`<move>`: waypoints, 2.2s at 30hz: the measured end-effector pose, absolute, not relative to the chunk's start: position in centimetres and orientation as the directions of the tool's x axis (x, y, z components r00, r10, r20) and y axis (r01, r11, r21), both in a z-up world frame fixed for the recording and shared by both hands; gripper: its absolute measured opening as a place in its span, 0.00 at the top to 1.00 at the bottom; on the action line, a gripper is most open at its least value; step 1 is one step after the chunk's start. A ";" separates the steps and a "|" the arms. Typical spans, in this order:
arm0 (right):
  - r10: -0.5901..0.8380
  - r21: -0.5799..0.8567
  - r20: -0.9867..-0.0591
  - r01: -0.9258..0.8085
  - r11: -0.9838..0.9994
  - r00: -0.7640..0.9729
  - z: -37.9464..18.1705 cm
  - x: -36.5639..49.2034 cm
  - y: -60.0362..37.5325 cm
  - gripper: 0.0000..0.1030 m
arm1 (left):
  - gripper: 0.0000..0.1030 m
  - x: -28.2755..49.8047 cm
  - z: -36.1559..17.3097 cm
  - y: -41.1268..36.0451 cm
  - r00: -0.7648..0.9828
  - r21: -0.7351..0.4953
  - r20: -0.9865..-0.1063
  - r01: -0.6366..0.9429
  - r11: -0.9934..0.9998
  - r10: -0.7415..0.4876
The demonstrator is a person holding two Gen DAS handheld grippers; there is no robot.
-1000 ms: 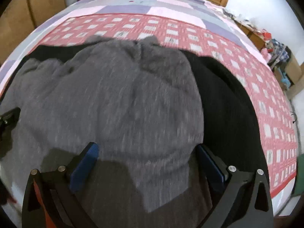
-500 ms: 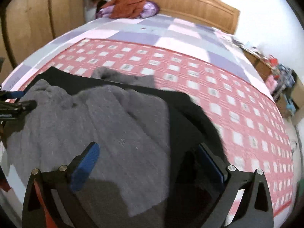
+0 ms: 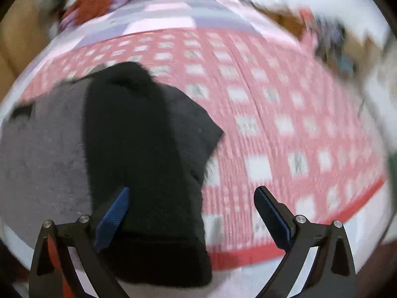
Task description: Fold large clothes
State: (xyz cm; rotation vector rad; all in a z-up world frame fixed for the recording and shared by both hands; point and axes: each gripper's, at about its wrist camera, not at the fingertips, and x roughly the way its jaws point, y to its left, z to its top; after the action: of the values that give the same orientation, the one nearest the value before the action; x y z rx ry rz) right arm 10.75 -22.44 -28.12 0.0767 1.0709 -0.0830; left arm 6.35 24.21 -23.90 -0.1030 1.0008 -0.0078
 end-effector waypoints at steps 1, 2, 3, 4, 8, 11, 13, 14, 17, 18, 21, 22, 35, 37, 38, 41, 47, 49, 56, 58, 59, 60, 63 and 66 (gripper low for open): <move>-0.013 0.055 -0.874 0.125 0.991 0.486 -27.1 10.3 -23.2 0.08 | 0.00 5.8 -23.5 24.2 0.533 -0.087 -0.845 -0.042 0.995 -0.051; -0.022 0.041 -0.866 0.116 0.992 0.500 -26.2 9.8 -23.4 0.09 | 0.00 4.7 -22.7 23.8 0.518 -0.078 -0.855 -0.047 0.996 -0.043; -0.033 0.015 -0.853 0.088 0.996 0.521 -24.7 9.1 -22.8 0.09 | 0.00 3.7 -21.9 23.4 0.502 -0.065 -0.864 -0.052 0.996 -0.030; -0.014 0.013 -0.843 0.046 0.999 0.538 -23.0 8.3 -22.0 0.09 | 0.00 3.0 -21.4 23.3 0.494 -0.060 -0.869 -0.053 0.997 -0.026; 0.074 0.047 -0.841 -0.065 0.997 0.535 -17.8 4.9 -18.3 0.09 | 0.00 -1.0 -16.7 21.2 0.461 -0.040 -0.887 -0.031 0.999 -0.021; 0.112 0.062 -0.840 -0.112 0.992 0.531 -13.5 2.1 -15.1 0.09 | 0.00 -3.5 -12.0 19.4 0.473 -0.011 -0.881 -0.009 1.000 -0.006; 0.141 0.086 -0.842 -0.129 0.988 0.521 -10.9 0.1 -13.6 0.09 | 0.00 -5.2 -8.6 18.8 0.500 0.004 -0.866 -0.017 1.000 0.012; 0.151 0.095 -0.848 -0.135 0.986 0.508 -9.9 -0.9 -13.0 0.09 | 0.00 -5.8 -7.2 18.8 0.505 0.007 -0.863 -0.035 0.999 0.023; 0.173 0.121 -0.869 -0.141 0.983 0.464 -7.0 -3.4 -11.7 0.09 | 0.00 -7.1 -3.9 18.7 0.481 0.042 -0.872 -0.110 0.993 0.091; 0.171 0.119 -0.871 -0.140 0.983 0.461 -6.1 -4.1 -11.3 0.09 | 0.00 -7.3 -3.0 18.8 0.466 0.054 -0.878 -0.131 0.990 0.109; 0.142 0.081 -0.882 -0.153 0.985 0.449 -4.1 -5.9 -9.9 0.09 | 0.00 -8.0 -1.3 19.4 0.457 0.015 -0.885 -0.163 0.987 0.089; 0.144 0.080 -0.884 -0.161 0.984 0.445 -3.3 -6.4 -9.5 0.09 | 0.00 -8.1 -0.8 19.7 0.453 -0.014 -0.889 -0.175 0.985 0.068; 0.155 0.050 -0.902 -0.261 0.964 0.402 -0.1 -7.9 -5.2 0.09 | 0.00 -8.7 1.4 16.1 0.428 -0.057 -0.904 -0.102 0.993 -0.008; 0.158 0.054 -0.902 -0.258 0.965 0.402 0.2 -7.8 -5.2 0.09 | 0.00 -8.7 1.9 15.9 0.436 -0.058 -0.900 -0.087 0.994 -0.015; 0.158 0.056 -0.902 -0.256 0.965 0.401 0.4 -7.8 -5.2 0.09 | 0.00 -8.7 2.0 15.8 0.438 -0.058 -0.899 -0.083 0.995 -0.016; 0.159 0.055 -0.901 -0.257 0.965 0.404 0.5 -7.9 -5.4 0.09 | 0.00 -8.6 2.2 15.3 0.439 -0.046 -0.899 -0.065 0.997 -0.013; 0.151 0.060 -0.905 -0.233 0.971 0.399 0.7 -8.1 -5.3 0.09 | 0.00 -8.4 2.1 14.9 0.430 -0.042 -0.903 -0.039 0.998 -0.021; 0.148 0.060 -0.906 -0.225 0.973 0.398 0.7 -8.2 -5.2 0.09 | 0.00 -8.4 2.1 14.9 0.428 -0.044 -0.904 -0.036 0.998 -0.025; 0.147 0.062 -0.906 -0.219 0.974 0.397 0.8 -8.6 -5.2 0.09 | 0.00 -8.6 2.0 14.8 0.420 -0.039 -0.907 -0.019 0.999 -0.028; 0.145 0.061 -0.906 -0.216 0.975 0.398 0.8 -8.8 -5.2 0.09 | 0.00 -8.6 2.0 14.8 0.421 -0.040 -0.907 -0.019 0.999 -0.028; 0.145 0.063 -0.906 -0.213 0.975 0.398 0.9 -8.9 -5.2 0.09 | 0.00 -8.6 2.0 14.8 0.420 -0.040 -0.907 -0.019 0.999 -0.029; 0.145 0.063 -0.906 -0.213 0.975 0.398 0.9 -8.9 -5.3 0.09 | 0.00 -8.6 2.0 14.7 0.420 -0.040 -0.907 -0.021 0.999 -0.028; 0.144 0.064 -0.907 -0.210 0.976 0.396 0.9 -9.0 -5.3 0.09 | 0.00 -8.6 2.0 14.7 0.421 -0.037 -0.907 -0.020 0.999 -0.025; 0.144 0.064 -0.906 -0.208 0.976 0.399 1.0 -9.1 -5.2 0.09 | 0.00 -8.7 2.1 14.7 0.427 -0.034 -0.904 -0.013 0.999 -0.025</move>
State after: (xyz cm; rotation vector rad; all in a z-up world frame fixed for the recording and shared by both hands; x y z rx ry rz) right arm -9.06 -5.18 0.96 -0.0623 1.1390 0.2230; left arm -8.74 14.74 2.06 -0.0375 1.1297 -0.0072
